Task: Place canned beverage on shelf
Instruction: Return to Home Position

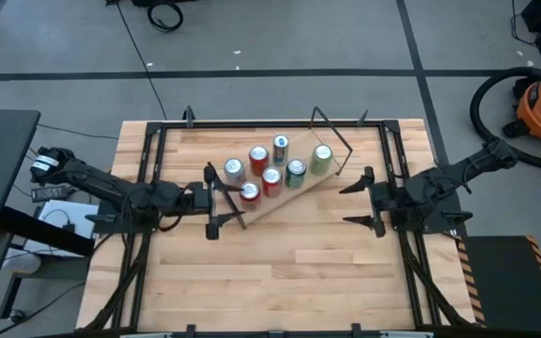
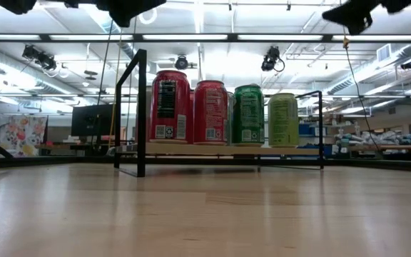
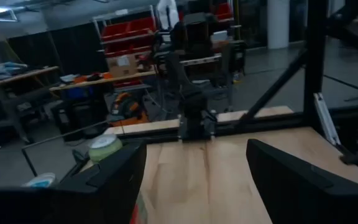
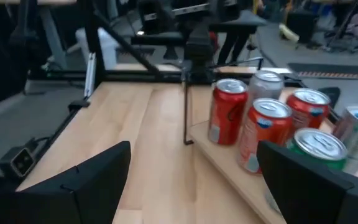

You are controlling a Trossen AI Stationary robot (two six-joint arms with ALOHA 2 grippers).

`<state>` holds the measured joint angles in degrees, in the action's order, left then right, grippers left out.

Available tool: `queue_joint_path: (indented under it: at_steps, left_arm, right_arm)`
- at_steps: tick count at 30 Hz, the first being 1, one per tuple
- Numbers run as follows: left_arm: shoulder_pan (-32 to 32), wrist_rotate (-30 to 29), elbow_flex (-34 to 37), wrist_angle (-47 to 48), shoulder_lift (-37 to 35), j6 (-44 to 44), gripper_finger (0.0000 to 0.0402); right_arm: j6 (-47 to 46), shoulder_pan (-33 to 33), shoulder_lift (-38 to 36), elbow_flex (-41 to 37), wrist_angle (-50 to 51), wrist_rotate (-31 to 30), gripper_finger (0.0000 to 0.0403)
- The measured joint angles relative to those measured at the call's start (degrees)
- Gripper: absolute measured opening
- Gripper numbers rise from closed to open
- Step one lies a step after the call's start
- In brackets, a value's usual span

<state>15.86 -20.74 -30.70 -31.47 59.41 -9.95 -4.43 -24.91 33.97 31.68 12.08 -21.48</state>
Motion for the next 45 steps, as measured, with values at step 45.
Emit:
queue_joint_path:
  at_steps: [45]
  left_arm:
    - [3.41, 0.23, 26.61, 2.14, -29.58, 9.27, 0.0205]
  right_arm:
    - [-3.09, -0.85, -33.9, -20.07, -0.08, -1.43, 0.0359]
